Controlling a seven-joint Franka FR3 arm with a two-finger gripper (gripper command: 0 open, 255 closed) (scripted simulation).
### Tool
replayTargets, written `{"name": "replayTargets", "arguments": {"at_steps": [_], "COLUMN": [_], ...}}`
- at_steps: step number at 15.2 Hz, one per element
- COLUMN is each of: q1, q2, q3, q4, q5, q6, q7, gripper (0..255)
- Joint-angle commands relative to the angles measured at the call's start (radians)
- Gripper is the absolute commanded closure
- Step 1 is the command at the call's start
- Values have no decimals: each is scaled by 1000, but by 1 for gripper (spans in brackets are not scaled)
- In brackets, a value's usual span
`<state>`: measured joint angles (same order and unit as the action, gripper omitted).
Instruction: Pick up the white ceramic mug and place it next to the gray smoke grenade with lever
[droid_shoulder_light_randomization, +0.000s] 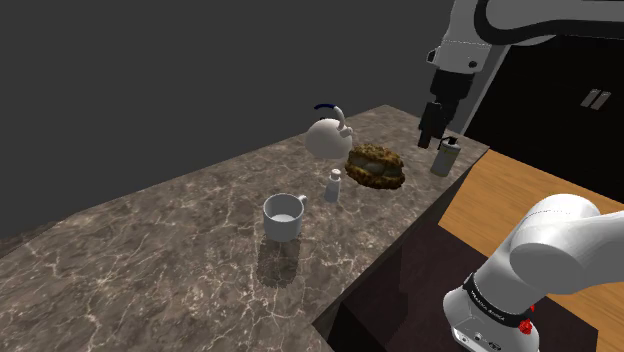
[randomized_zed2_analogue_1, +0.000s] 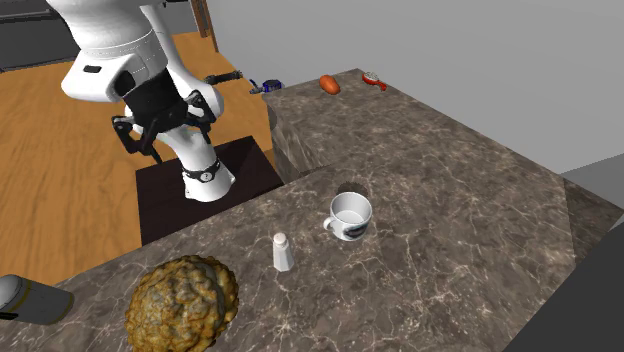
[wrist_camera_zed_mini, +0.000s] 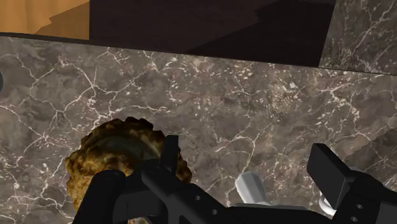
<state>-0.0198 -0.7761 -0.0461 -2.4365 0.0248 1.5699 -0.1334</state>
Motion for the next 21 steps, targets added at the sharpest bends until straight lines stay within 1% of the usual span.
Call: {"name": "replayTargets", "arguments": {"at_steps": [1,6,12,17,21], "q1": [0,42,84,103,107], "q2": [0,53,168,301,428], "q3": [0,107,237,343,427], "q4": [0,-36,-34,8,66], "q5": [0,66,121,134,112], "q6": [0,116,263,382,468], "q7": [0,115,251,369,474], "gripper": [0,0,0,0,0]}}
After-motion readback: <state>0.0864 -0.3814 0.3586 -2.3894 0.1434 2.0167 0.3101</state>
